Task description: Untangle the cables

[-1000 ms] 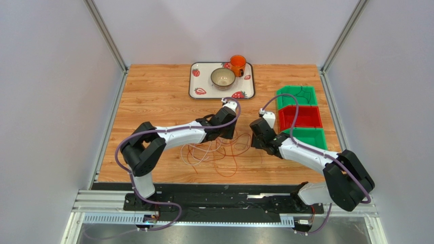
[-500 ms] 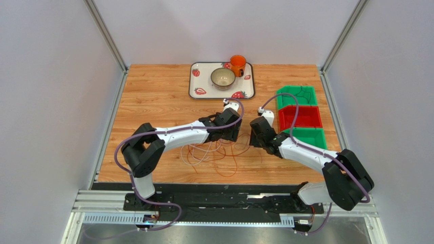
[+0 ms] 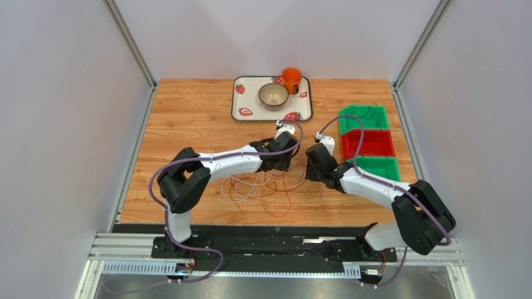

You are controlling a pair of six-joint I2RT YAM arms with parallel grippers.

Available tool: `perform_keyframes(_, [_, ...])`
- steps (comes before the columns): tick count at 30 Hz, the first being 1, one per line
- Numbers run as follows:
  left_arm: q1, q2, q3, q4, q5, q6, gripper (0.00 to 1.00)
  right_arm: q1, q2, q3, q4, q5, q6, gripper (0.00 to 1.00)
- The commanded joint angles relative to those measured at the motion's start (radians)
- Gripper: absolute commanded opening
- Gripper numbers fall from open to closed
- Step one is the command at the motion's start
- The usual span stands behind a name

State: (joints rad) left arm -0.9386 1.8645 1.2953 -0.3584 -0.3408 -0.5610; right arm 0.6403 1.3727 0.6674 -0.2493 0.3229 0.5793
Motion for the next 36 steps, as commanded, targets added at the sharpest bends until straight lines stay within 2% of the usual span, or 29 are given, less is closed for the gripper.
perform_keyframes(1, [-0.002, 0.03, 0.058, -0.022, 0.025, -0.016, 0.37, -0.002, 0.002, 0.021, 0.035, 0.007, -0.006, 0.37])
perform_keyframes(3, [-0.002, 0.035, 0.073, -0.033, 0.019, -0.02, 0.1, -0.002, 0.003, 0.023, 0.035, 0.007, -0.004, 0.37])
perform_keyframes(4, [-0.002, 0.033, 0.081, -0.056, 0.011, -0.023, 0.01, -0.002, 0.003, 0.021, 0.035, 0.008, -0.004, 0.37])
perform_keyframes(7, [-0.002, -0.008, 0.098, -0.099, -0.032, -0.022, 0.0, -0.002, 0.002, 0.02, 0.035, 0.01, -0.001, 0.37])
perform_keyframes(13, [-0.002, -0.159, 0.209, -0.229, -0.084, 0.088, 0.0, -0.004, -0.017, 0.006, 0.042, 0.015, 0.002, 0.37])
perform_keyframes(16, [-0.002, -0.221, 0.32, -0.312, -0.102, 0.151, 0.0, -0.004, -0.03, -0.005, 0.05, 0.016, 0.004, 0.37])
perform_keyframes(23, [-0.002, -0.281, 0.737, -0.51, -0.155, 0.279, 0.0, -0.002, -0.038, -0.011, 0.053, 0.018, 0.007, 0.37])
perform_keyframes(28, [-0.006, -0.35, 0.852, -0.498, -0.115, 0.34, 0.0, -0.002, -0.044, -0.015, 0.056, 0.018, 0.008, 0.37])
perform_keyframes(31, [-0.006, -0.425, 0.865, -0.414, -0.038, 0.409, 0.0, -0.002, -0.047, -0.017, 0.059, 0.018, 0.007, 0.37])
perform_keyframes(32, [-0.006, -0.465, 0.862, -0.336, 0.018, 0.436, 0.0, -0.002, -0.046, -0.017, 0.058, 0.018, 0.007, 0.37])
perform_keyframes(36, [-0.008, -0.527, 0.891, -0.206, 0.094, 0.521, 0.0, -0.002, -0.047, -0.017, 0.059, 0.016, 0.007, 0.37])
